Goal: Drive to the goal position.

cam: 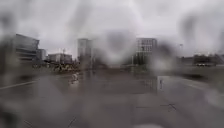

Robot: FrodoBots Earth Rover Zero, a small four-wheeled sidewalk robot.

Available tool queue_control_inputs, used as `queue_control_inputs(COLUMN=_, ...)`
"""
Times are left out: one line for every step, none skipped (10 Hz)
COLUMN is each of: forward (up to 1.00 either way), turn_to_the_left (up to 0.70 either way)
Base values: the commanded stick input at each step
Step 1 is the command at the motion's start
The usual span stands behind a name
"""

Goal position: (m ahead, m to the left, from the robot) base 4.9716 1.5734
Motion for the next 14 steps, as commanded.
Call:
queue_control_inputs(forward=0.07, turn_to_the_left=0.0)
queue_control_inputs(forward=0.07, turn_to_the_left=0.0)
queue_control_inputs(forward=0.07, turn_to_the_left=0.0)
queue_control_inputs(forward=0.07, turn_to_the_left=0.0)
queue_control_inputs(forward=0.07, turn_to_the_left=0.0)
queue_control_inputs(forward=0.07, turn_to_the_left=0.0)
queue_control_inputs(forward=0.07, turn_to_the_left=0.0)
queue_control_inputs(forward=0.07, turn_to_the_left=0.0)
queue_control_inputs(forward=0.07, turn_to_the_left=0.0)
queue_control_inputs(forward=0.07, turn_to_the_left=0.0)
queue_control_inputs(forward=0.07, turn_to_the_left=0.0)
queue_control_inputs(forward=0.07, turn_to_the_left=0.0)
queue_control_inputs(forward=0.07, turn_to_the_left=0.0)
queue_control_inputs(forward=0.07, turn_to_the_left=0.01)
